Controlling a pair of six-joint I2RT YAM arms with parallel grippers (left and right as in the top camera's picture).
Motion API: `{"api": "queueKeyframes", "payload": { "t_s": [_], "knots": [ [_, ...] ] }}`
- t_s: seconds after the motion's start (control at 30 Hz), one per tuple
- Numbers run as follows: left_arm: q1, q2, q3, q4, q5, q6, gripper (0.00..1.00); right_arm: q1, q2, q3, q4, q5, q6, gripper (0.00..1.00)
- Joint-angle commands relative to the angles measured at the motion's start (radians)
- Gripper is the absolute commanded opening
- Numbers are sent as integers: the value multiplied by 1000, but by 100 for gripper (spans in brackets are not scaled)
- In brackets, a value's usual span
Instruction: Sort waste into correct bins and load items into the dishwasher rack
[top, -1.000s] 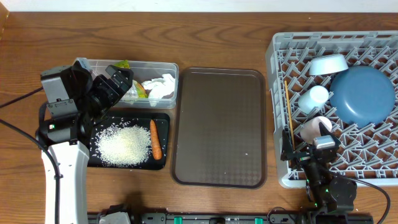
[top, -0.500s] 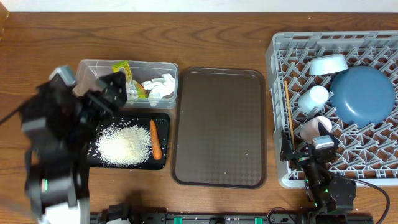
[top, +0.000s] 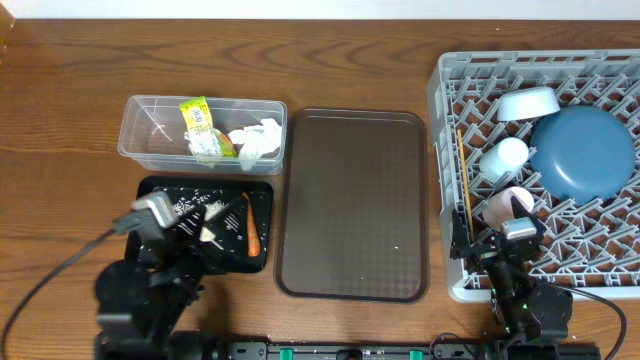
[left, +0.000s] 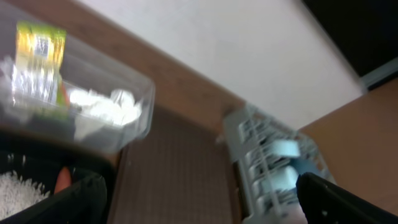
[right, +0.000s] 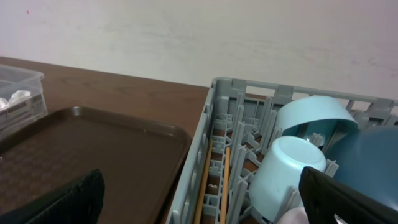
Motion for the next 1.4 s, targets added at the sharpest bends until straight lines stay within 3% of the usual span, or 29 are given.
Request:
{"api": "queueKeyframes", "payload": {
  "t_s": [0.0,0.17,0.37,0.57,0.8,1.17,1.37],
  "knots": [
    [-19,-60,-130,78,-22,13,100,5,-6,-2,-4,2,-9,99],
    [-20,-113,-350,401,-66,14,100,5,-5,-2,-4,2,-9,99],
    [-22,-166,-486,620,-129,14,100,5,-5,-2,-4,2,-9,99],
    [-59,-211,-554,632,-237,23,100,5,-5,-2,-4,2,-9,99],
    [-89,-267,-618,632,-245,207,100,5,-5,-2,-4,2,-9,99],
    [-90,-338,-618,439,-249,499,100,5,-5,-2,-4,2,-9,99],
    [-90,-338,-618,439,-249,579,100,5,-5,-2,-4,2,-9,99]
  ]
}}
